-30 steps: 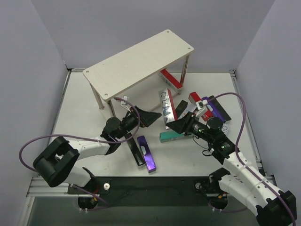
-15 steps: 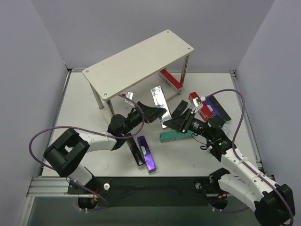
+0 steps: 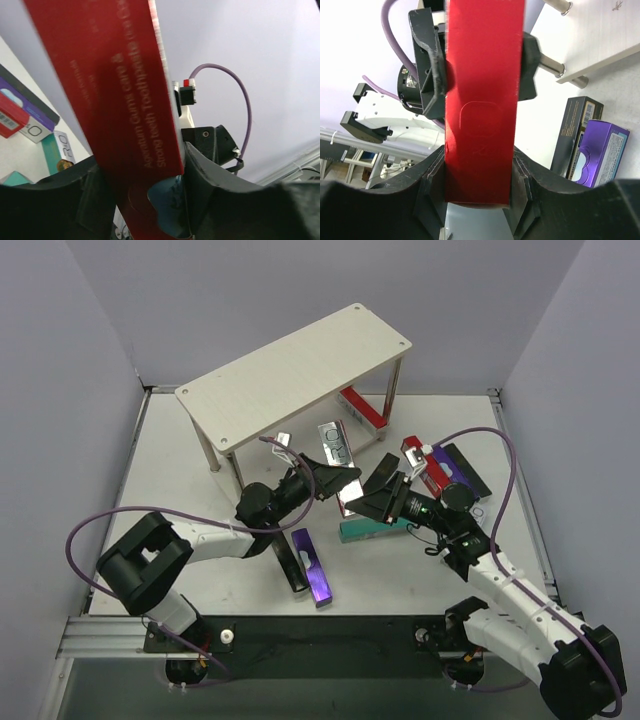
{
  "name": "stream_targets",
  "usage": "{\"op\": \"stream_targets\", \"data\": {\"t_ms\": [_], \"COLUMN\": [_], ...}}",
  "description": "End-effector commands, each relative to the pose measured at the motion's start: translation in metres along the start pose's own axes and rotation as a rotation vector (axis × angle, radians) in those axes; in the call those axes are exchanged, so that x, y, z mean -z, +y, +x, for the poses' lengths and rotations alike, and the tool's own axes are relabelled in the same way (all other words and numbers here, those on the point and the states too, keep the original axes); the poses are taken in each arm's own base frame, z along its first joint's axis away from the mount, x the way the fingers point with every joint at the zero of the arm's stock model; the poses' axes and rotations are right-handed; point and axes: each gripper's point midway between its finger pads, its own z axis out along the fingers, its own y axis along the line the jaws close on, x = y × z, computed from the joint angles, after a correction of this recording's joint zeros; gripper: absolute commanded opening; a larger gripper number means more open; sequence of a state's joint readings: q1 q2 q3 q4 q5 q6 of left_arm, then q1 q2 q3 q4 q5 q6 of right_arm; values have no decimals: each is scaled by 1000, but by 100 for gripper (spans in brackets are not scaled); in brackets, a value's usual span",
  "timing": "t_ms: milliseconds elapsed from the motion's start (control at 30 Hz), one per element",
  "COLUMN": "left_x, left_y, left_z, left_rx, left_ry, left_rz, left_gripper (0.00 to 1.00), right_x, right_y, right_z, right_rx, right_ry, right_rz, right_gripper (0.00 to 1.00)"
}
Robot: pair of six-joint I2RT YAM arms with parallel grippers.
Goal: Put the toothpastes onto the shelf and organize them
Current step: Pick up the toothpaste from the center of the board.
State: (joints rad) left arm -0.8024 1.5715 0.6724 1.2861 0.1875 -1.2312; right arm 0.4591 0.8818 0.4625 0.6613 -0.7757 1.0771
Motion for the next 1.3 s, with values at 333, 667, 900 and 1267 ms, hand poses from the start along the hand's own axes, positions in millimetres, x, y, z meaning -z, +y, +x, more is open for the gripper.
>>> {"op": "stream_targets", "data": {"t_ms": [333, 667, 900, 1267], "left_x": [-7, -11, -14, -14], "left_y": [-43, -16, -7, -7], "left_z": [-15, -20, -15, -8], "left_rx": [-40, -36, -32, -18], "left_ry": [-104, -150, -140, -142], "left_rz": [80, -143, -255, -315], "left_gripper": [40, 40, 40, 41], "right_x": [21, 63, 61, 21], "right_y": [0, -12, -12, -5], "right_z": [-7, -33, -34, -22], "right_rx": [241, 614, 817, 1025], "right_ry": [-14, -83, -68, -108], "right_rz": [140, 471, 578, 607], "right_gripper": [76, 91, 95, 92]}}
